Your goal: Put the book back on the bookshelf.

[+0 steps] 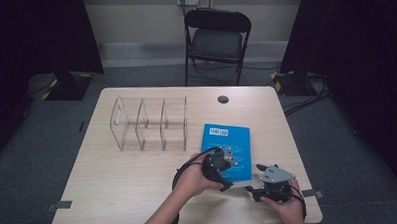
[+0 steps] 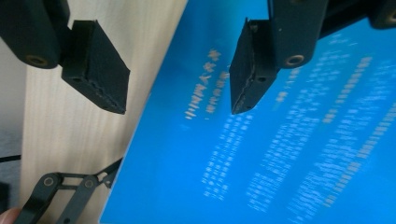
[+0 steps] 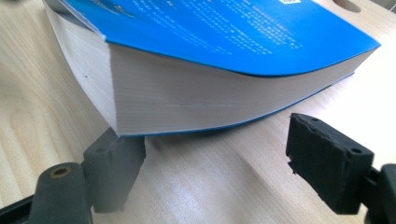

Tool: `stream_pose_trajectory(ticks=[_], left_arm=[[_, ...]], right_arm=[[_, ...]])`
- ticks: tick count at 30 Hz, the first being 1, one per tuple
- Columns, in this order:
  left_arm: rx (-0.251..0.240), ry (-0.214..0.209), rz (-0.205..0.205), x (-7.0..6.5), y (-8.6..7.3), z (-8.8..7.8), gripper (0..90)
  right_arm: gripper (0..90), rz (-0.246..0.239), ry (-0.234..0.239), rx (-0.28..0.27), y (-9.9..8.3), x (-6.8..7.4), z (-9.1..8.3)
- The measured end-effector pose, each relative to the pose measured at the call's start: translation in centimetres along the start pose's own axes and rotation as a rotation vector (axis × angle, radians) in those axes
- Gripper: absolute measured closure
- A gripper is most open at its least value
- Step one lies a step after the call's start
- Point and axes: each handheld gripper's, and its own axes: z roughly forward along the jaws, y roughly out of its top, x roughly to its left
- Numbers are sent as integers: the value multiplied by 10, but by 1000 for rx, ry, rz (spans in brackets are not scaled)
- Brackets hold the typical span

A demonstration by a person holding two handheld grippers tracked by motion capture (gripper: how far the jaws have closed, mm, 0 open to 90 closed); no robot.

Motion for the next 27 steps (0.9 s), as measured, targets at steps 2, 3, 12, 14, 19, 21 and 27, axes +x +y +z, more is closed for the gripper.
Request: stream_pose_trajectory(ticks=[2, 3, 12, 14, 19, 21, 27], left_arm=[[3, -2, 10, -2, -2, 5, 369], [-2, -2, 12, -2, -3, 7, 362], [-51, 74, 60, -7, -8, 24, 174], [-52, 90, 89, -7, -9, 27, 138], [-45, 132, 127, -10, -9, 36, 43], [-42, 161, 144, -11, -9, 40, 0], [-42, 185, 174, -12, -10, 44, 0]], right_arm=[[197, 14, 8, -5, 0, -1, -1], [197, 16, 11, -7, 0, -1, -1], [198, 41, 18, -20, 0, -2, -2], [199, 40, 15, -21, 1, -2, -2], [204, 61, 20, -30, 1, -2, -3], [205, 60, 20, -31, 2, -1, -4], [207, 67, 24, -35, 2, -1, -5]])
